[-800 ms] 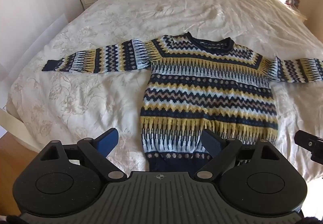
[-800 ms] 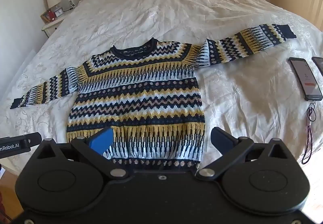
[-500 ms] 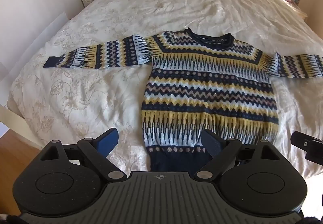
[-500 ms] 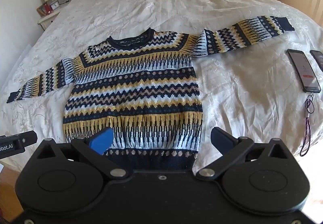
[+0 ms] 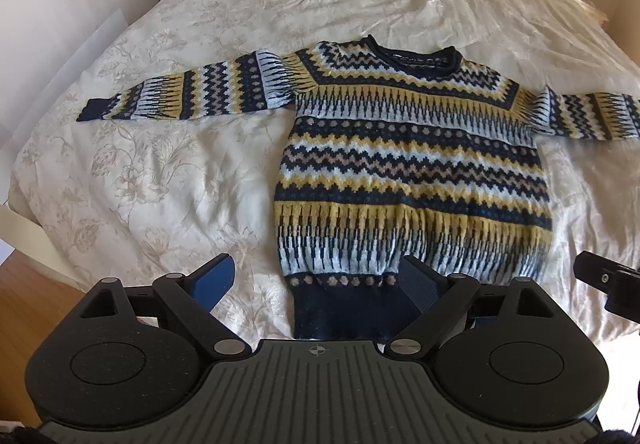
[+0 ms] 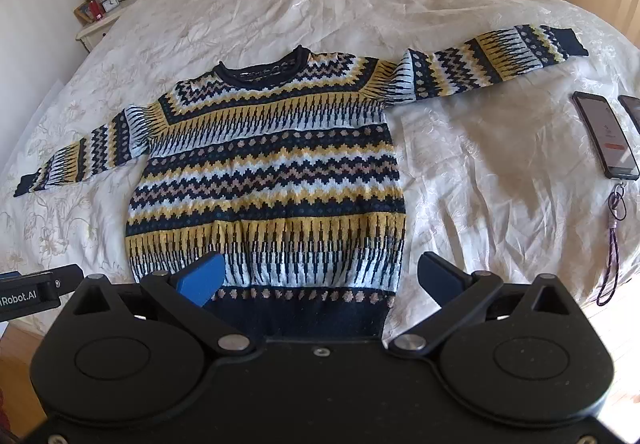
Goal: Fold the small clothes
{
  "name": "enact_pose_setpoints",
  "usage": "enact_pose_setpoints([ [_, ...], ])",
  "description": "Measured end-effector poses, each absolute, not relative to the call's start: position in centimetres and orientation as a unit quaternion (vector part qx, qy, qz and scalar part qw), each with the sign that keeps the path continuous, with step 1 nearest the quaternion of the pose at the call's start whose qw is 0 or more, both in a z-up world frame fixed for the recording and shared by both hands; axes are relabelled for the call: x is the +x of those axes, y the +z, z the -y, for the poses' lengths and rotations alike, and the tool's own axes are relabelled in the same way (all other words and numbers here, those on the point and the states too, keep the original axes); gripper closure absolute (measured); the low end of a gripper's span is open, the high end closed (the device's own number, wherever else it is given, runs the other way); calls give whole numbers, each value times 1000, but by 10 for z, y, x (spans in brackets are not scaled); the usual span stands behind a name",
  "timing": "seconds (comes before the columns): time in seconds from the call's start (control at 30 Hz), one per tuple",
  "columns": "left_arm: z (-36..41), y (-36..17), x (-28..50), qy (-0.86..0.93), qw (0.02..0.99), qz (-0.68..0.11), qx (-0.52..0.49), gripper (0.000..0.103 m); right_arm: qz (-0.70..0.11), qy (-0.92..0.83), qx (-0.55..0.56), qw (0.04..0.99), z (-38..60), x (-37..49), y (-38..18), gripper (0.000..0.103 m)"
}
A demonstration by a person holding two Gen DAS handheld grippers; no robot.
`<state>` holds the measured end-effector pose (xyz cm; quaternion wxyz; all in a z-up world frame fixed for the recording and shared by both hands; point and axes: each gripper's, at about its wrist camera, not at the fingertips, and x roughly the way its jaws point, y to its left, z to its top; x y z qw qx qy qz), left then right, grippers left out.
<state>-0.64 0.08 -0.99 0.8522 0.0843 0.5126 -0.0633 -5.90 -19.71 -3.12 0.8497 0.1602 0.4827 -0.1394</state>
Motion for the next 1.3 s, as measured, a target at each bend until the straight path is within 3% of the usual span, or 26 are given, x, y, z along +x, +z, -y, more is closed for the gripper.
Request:
enact_pose_setpoints([
  [1.3, -3, -22, 13, -59, 838, -535, 88, 13, -504, -125, 155, 841, 180, -37, -44, 1],
])
